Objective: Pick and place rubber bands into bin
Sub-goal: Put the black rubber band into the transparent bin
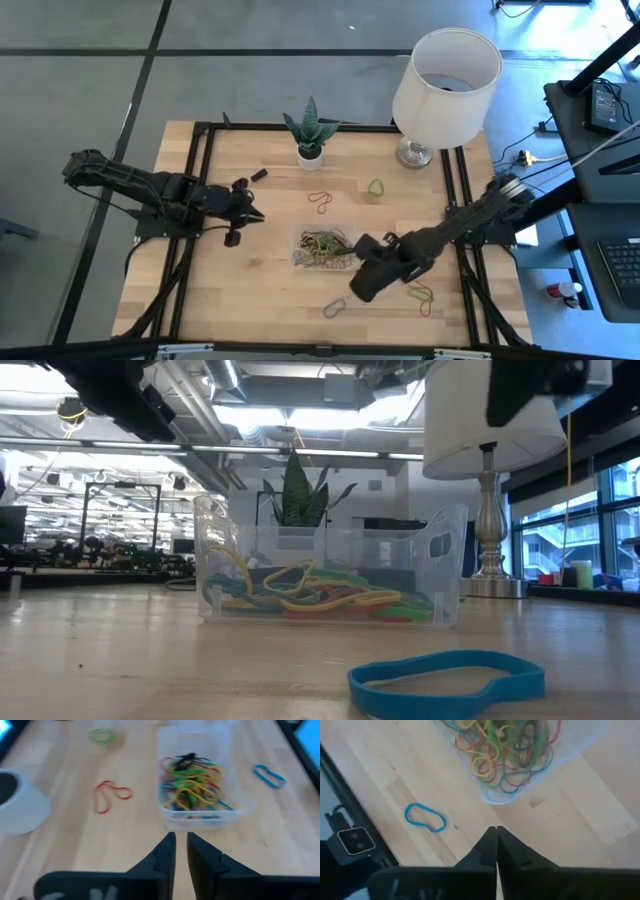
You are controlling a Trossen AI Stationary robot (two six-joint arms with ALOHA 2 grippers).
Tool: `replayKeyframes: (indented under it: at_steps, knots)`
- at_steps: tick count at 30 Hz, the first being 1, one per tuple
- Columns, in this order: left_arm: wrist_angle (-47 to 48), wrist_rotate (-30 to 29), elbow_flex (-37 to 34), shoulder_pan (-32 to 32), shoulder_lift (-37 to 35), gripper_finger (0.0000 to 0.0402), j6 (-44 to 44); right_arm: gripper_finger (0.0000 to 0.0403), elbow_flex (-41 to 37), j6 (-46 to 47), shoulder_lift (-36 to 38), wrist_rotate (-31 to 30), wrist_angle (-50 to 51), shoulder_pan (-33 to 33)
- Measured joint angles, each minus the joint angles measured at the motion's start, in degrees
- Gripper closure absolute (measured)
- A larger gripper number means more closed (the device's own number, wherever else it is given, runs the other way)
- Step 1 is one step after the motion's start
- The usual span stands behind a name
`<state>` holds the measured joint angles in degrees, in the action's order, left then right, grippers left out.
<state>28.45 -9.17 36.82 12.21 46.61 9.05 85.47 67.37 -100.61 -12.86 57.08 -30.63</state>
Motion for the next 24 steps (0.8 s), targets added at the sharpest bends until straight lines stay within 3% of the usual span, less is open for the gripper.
replayKeyframes:
  at_steps: [6, 12, 17, 24]
  knots:
    - [0.0, -5.5, 0.0, -3.0, 1.0, 0.0320, 3.7, 0.0401, -19.8, 0.1, 14.1, -0.7, -9.8, 0.4]
    - [0.1, -6.7, 0.1, -11.8, 4.9, 0.0264, 5.4, 0.0401, -36.1, -0.5, 27.9, -0.8, -15.4, 3.2]
    - [0.0, -9.6, 0.2, -20.6, 9.8, 0.0230, 6.2, 0.0401, -47.3, -4.8, 39.2, -0.6, -20.1, 6.8]
    - [0.1, -7.5, 0.1, -32.1, 17.2, 0.0222, 7.8, 0.0401, -58.3, -14.9, 51.7, 0.0, -27.1, 13.1]
